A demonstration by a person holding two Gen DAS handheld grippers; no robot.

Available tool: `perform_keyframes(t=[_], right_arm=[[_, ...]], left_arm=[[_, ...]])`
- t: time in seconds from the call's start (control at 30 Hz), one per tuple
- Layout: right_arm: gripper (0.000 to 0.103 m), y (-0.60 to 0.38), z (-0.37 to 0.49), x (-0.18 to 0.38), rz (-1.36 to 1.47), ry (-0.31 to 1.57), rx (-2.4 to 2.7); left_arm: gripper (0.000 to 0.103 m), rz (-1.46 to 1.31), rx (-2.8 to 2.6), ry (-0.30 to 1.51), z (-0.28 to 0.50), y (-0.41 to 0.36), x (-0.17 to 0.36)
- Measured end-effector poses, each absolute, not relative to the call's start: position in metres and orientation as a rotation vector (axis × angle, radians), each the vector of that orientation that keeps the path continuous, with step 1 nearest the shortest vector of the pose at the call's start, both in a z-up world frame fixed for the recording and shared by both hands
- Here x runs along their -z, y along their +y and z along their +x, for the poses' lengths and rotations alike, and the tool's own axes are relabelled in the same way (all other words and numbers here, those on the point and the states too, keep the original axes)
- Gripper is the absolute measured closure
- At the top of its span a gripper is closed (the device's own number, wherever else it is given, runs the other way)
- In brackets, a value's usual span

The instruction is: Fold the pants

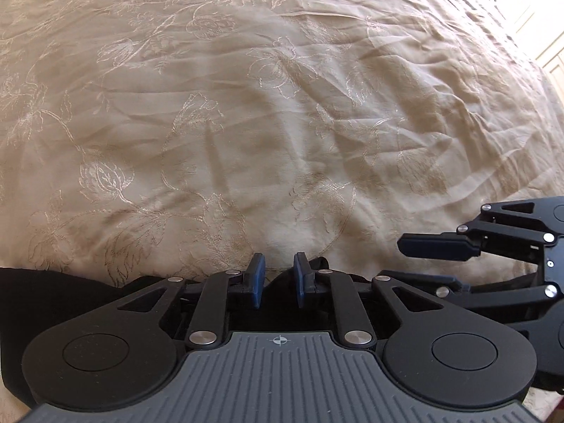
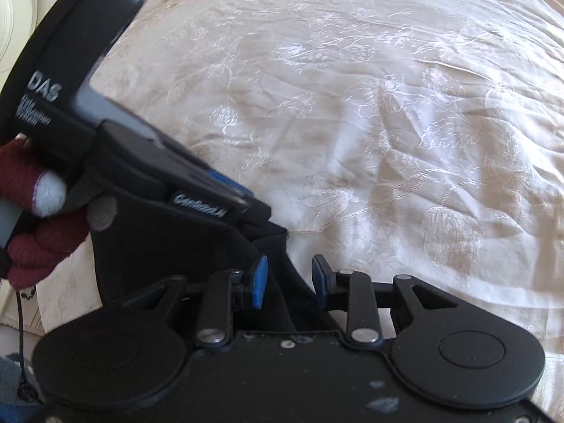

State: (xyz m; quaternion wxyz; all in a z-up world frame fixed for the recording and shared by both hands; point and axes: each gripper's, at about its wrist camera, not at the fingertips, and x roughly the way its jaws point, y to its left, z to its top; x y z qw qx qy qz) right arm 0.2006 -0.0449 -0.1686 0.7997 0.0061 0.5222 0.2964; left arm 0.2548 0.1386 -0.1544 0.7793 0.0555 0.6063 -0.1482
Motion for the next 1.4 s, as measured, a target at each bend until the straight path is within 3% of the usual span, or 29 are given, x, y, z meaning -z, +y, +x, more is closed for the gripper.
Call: perform_keyframes(t=[0.07,0.13,0.5,0.57,0.63,0.97,1.23,1.4], right_arm=[[0.072,-0.048,0.207,0.171,0.009,1.124,-0.628],[0.072,-0.047,0.211,0.178,-0.018,1.136,-0.653],[0.072,-0.033,0.215,0.203,-0.087,1.223,-0.828],[0.098,-0.031,0.217,0.204,-0.081,1.227,-0.844],[0.101,-0.027,0.217,0.202,-0.102,1.230,-0.829],[0.103,-0.035,0.211,0.209,-0.134,1.224,-0.573],[0.101,-0.040,0.219,0.205,-0.069,1.230,-0.532],[0.098,-0.083,0.204,0.160,0.008,1.126,-0.391]], left_arm=[[0.086,0.124,0.307,1.295,0.253,0.142,0.153],[0.099,0.163,0.258,1.289,0.253,0.146,0.155],[0.099,0.024,0.166,1.321,0.261,0.185,0.160],[0.099,0.017,0.170,1.314,0.260,0.185,0.159],[0.099,0.022,0.181,1.293,0.256,0.184,0.155],[0.099,0.149,0.497,1.174,0.221,0.145,0.133],[0.099,0.269,0.570,1.161,0.223,0.110,0.165],[0.099,0.175,0.521,1.205,0.244,0.109,0.184]])
